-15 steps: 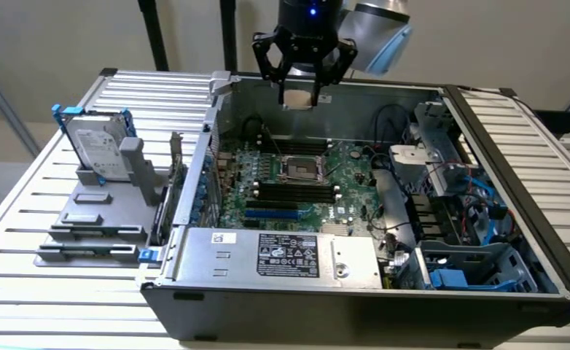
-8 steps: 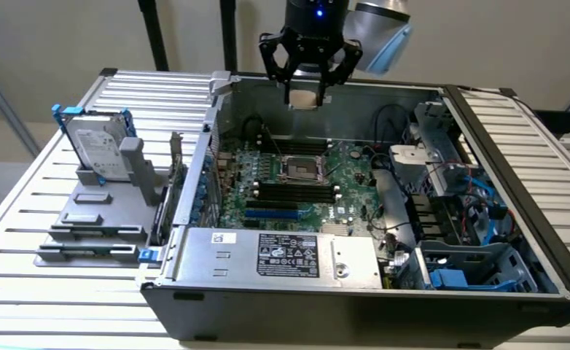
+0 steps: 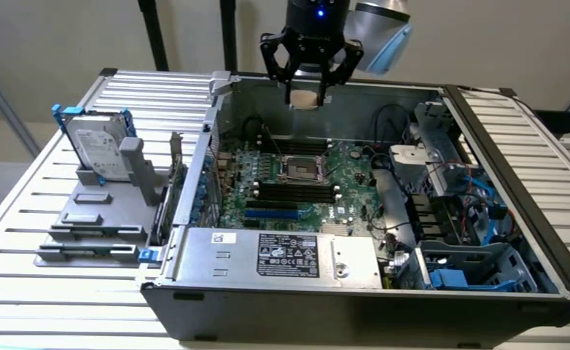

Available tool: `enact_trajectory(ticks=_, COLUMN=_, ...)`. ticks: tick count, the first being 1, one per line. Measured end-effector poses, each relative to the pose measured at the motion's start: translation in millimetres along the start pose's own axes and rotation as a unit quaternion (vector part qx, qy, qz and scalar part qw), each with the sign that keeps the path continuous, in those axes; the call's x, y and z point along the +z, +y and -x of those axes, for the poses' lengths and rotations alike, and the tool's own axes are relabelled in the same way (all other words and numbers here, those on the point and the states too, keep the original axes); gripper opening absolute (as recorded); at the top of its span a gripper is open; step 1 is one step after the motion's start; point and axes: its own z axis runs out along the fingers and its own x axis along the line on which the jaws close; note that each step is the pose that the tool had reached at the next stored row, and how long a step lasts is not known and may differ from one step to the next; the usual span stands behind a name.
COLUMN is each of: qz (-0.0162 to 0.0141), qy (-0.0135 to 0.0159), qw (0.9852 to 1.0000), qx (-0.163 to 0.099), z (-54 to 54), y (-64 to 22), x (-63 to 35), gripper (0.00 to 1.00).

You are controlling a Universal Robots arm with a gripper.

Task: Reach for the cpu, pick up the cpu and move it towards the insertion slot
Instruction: 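Pick up the cpu and move it towards the insertion slot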

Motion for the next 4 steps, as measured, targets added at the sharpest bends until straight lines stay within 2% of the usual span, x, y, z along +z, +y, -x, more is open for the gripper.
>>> enact_trajectory(ticks=4, qz=0.0, qy=0.0, qw=1.0, qx=0.0, z=0.0, y=0.0, x=0.0, gripper=0.55)
